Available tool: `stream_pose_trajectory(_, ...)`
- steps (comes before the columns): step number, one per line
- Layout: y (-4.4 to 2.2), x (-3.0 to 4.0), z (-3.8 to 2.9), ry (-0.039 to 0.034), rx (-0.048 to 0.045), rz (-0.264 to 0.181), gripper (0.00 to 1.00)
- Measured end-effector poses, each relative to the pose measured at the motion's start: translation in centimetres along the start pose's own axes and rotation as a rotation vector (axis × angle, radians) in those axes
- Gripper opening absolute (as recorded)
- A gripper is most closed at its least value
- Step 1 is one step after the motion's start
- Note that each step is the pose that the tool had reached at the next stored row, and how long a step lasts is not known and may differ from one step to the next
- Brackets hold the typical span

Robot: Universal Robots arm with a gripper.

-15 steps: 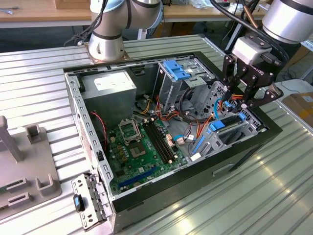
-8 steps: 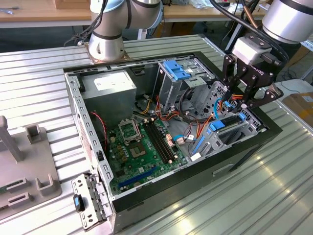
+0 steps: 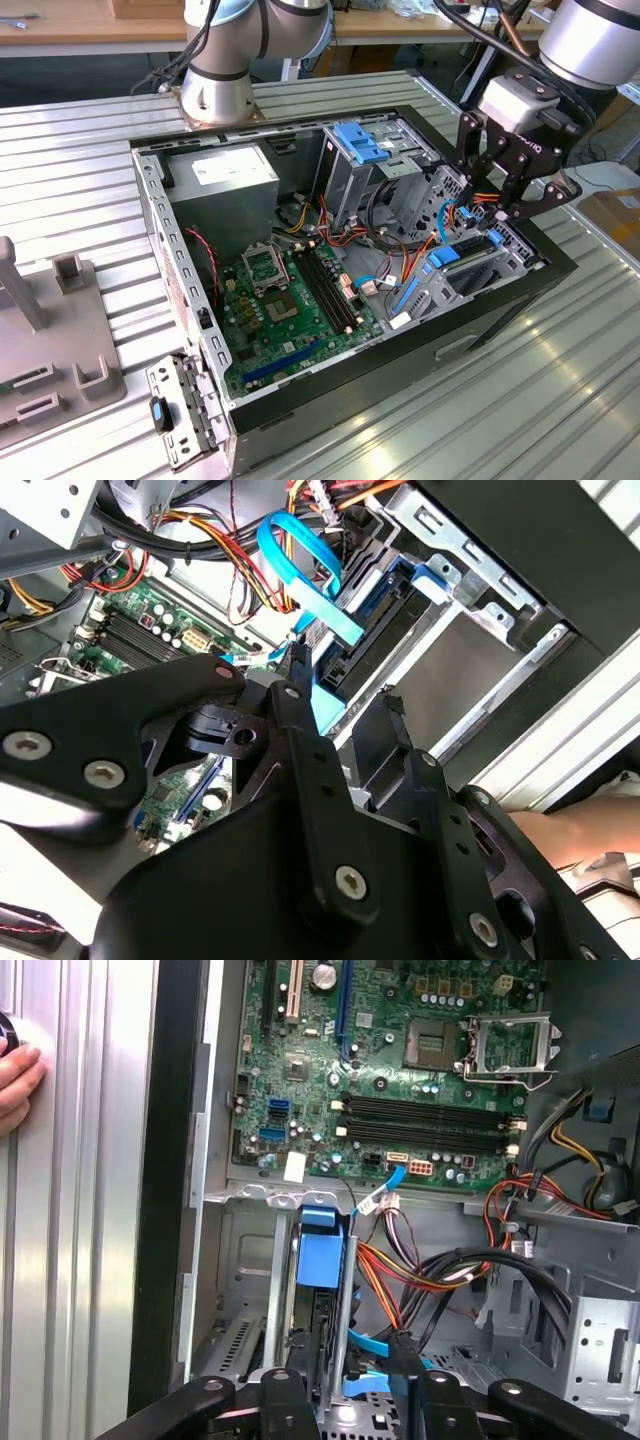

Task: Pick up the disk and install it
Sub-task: 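Insert the first disk wire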

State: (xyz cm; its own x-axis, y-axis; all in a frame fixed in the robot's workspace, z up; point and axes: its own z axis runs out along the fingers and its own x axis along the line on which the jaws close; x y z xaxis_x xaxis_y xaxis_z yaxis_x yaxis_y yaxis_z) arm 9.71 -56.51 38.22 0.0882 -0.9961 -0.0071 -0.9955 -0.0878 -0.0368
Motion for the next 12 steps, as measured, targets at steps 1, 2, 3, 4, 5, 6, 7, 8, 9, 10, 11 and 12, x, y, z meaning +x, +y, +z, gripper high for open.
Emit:
stream_pose_trajectory(1, -0.26, 0.02, 0.01, -0.0003, -0.0001, -0.008, 0.44)
stream_pose_trajectory(2, -0.39, 0.02, 0.01, -0.0004, 0.0000, -0.010, 0.44)
stream_pose_trajectory(3, -0.53, 0.03, 0.02, -0.0004, -0.0001, -0.012, 0.44)
stream_pose_trajectory(4, -0.88, 0.03, 0.03, -0.0006, -0.0001, -0.015, 0.44)
stream_pose_trajectory(5, -1.06, 0.02, 0.03, -0.0006, -0.0001, -0.017, 0.44)
stream_pose_trajectory(6, -1.19, 0.01, 0.04, -0.0006, -0.0001, -0.018, 0.44)
stream_pose_trajectory(7, -1.35, 0.00, 0.05, -0.0007, -0.0002, -0.019, 0.44)
stream_pose_trajectory(8, -1.49, -0.01, 0.06, -0.0007, -0.0001, -0.021, 0.44)
stream_pose_trajectory(9, -1.78, -0.05, 0.07, -0.0009, -0.0002, -0.024, 0.44)
stream_pose_trajectory(10, -1.83, -0.09, 0.08, -0.0010, -0.0002, -0.025, 0.44)
stream_pose_trajectory(11, -1.89, -0.17, 0.08, -0.0009, -0.0002, -0.025, 0.44)
stream_pose_trajectory(12, -2.03, -0.23, 0.10, -0.0011, -0.0002, -0.026, 0.44)
